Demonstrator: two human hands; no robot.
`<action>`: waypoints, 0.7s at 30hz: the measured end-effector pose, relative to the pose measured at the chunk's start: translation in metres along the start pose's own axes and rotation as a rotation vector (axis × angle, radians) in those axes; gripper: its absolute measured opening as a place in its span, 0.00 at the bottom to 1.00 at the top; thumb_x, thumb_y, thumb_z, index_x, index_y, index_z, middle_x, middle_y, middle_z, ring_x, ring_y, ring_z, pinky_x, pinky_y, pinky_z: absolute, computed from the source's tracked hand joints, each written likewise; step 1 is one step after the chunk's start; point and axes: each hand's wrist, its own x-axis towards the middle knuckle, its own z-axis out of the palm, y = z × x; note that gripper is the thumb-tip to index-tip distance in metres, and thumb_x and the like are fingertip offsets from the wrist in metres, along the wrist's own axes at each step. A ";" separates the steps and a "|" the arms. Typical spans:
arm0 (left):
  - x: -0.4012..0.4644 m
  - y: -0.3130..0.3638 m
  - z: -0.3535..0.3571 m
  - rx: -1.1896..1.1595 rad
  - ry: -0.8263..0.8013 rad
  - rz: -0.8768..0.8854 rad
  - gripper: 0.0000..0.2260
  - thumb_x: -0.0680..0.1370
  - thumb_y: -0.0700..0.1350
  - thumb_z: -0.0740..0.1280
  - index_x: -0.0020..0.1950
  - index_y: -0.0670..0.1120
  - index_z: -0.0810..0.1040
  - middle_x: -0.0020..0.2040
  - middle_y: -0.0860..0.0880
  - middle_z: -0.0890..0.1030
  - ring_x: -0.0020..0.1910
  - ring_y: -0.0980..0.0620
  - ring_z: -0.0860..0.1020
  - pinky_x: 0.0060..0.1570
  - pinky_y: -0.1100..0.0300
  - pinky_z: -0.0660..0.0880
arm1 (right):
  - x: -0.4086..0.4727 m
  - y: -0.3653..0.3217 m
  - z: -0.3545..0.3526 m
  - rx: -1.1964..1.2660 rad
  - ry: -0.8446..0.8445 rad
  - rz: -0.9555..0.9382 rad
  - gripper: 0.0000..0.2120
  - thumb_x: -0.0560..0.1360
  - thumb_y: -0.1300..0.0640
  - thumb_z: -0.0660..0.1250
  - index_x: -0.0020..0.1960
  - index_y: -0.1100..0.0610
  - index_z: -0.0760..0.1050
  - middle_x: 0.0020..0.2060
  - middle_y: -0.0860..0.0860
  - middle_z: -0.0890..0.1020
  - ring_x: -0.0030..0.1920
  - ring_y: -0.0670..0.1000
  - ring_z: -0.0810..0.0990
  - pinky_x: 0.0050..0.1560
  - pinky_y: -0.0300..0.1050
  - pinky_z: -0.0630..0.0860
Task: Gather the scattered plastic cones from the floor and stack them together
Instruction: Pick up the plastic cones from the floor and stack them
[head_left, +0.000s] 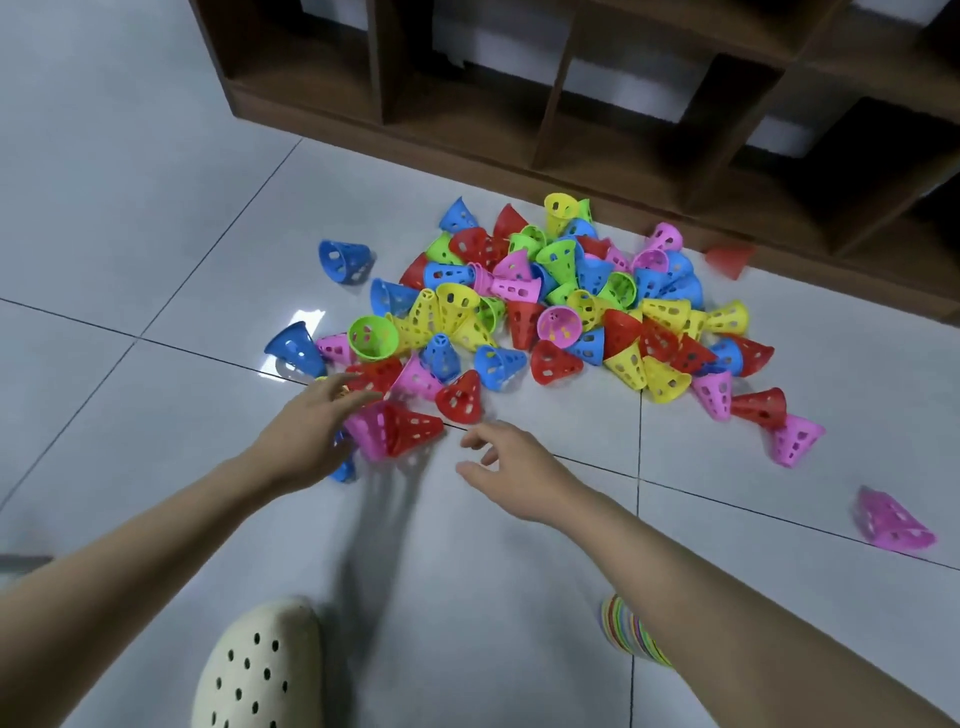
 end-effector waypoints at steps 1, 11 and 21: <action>0.004 -0.003 0.003 0.059 -0.020 0.020 0.34 0.68 0.37 0.75 0.73 0.52 0.74 0.72 0.42 0.70 0.67 0.39 0.72 0.64 0.45 0.74 | 0.013 0.000 0.009 0.008 0.015 -0.006 0.15 0.78 0.53 0.69 0.63 0.54 0.75 0.59 0.46 0.76 0.55 0.50 0.78 0.54 0.41 0.72; 0.035 -0.028 0.032 0.535 -0.143 0.274 0.43 0.58 0.45 0.79 0.73 0.45 0.72 0.60 0.46 0.80 0.53 0.43 0.78 0.50 0.51 0.77 | 0.094 0.016 0.078 -0.170 0.062 -0.131 0.30 0.73 0.57 0.71 0.74 0.54 0.68 0.66 0.53 0.76 0.67 0.55 0.72 0.70 0.51 0.68; 0.019 -0.019 0.044 0.273 0.155 0.210 0.22 0.74 0.62 0.65 0.61 0.50 0.79 0.53 0.53 0.82 0.57 0.44 0.76 0.59 0.48 0.69 | 0.081 0.017 0.085 0.133 0.150 0.003 0.24 0.71 0.43 0.73 0.65 0.46 0.74 0.57 0.43 0.80 0.58 0.45 0.78 0.61 0.46 0.75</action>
